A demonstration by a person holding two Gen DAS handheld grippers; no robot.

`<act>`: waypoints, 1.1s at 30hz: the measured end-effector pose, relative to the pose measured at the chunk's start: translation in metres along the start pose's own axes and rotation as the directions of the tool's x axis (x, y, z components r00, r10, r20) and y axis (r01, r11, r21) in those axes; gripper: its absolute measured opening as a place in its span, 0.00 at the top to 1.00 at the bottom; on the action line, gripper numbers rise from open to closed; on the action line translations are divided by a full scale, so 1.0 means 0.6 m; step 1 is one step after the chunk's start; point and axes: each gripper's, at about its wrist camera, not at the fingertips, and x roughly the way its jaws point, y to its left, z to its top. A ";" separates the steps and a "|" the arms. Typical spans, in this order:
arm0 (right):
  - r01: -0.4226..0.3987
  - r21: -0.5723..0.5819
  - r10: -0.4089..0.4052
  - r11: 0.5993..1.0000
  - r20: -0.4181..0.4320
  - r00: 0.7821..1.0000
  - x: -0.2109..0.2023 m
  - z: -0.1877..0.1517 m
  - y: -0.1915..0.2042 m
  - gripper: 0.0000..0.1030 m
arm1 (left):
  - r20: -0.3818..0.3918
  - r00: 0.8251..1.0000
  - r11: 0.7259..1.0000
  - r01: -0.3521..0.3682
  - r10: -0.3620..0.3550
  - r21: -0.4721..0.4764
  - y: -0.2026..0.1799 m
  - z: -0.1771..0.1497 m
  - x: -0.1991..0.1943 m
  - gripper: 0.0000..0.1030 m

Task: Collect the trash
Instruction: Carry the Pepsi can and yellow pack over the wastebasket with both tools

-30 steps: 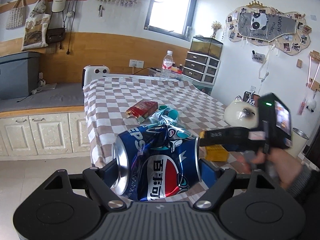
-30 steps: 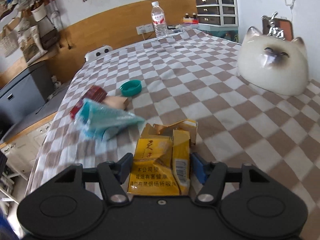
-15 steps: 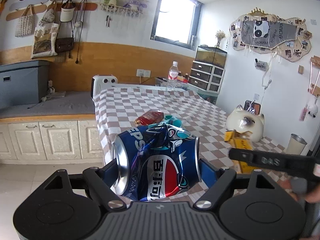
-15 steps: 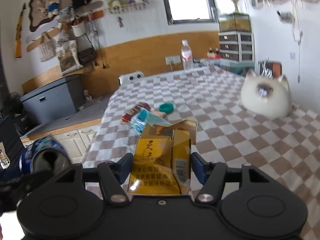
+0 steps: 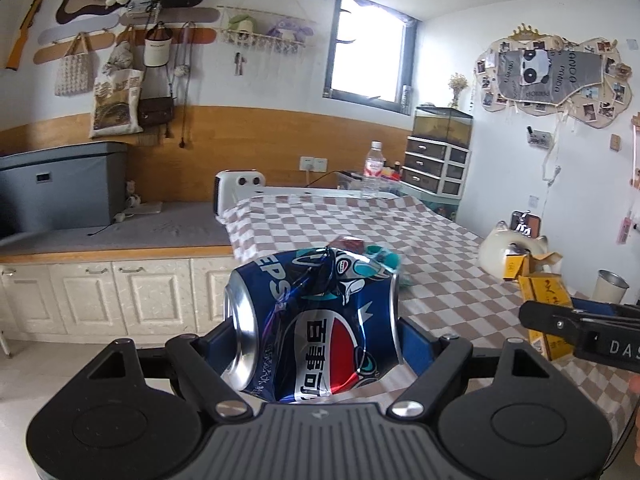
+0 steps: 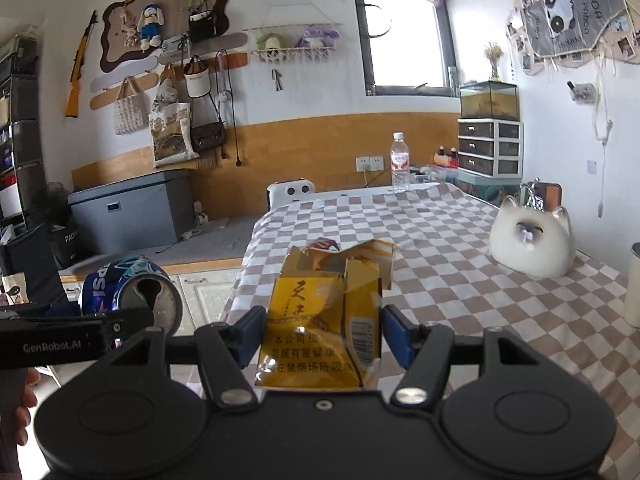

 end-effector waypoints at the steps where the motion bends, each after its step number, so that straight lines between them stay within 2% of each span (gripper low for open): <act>1: 0.001 -0.005 -0.001 1.000 0.000 1.000 0.001 -0.001 0.007 0.38 | 0.001 1.000 1.000 -0.007 0.007 -0.006 0.009 -0.001 -0.003 0.20; 6: -0.019 -0.028 0.019 0.999 -0.009 1.000 0.019 -0.011 0.050 0.38 | 0.003 0.998 0.998 -0.055 0.055 -0.039 0.065 -0.012 -0.014 0.20; 11: -0.075 -0.034 0.074 0.997 -0.031 0.997 0.049 -0.026 0.106 0.38 | -0.013 0.993 0.990 -0.114 0.113 -0.088 0.133 -0.028 -0.023 0.20; 20: -0.190 -0.031 0.186 0.981 -0.092 0.978 0.110 -0.065 0.234 0.38 | -0.060 0.975 0.964 -0.219 0.212 -0.148 0.261 -0.071 -0.039 0.20; 27: -0.235 -0.002 0.231 0.972 -0.170 0.958 0.171 -0.130 0.319 0.38 | -0.119 0.962 0.942 -0.264 0.244 -0.206 0.354 -0.127 -0.023 0.20; 33: -0.240 0.013 0.234 0.971 -0.281 0.931 0.255 -0.220 0.361 0.38 | -0.193 0.949 0.921 -0.295 0.250 -0.254 0.410 -0.185 0.021 0.20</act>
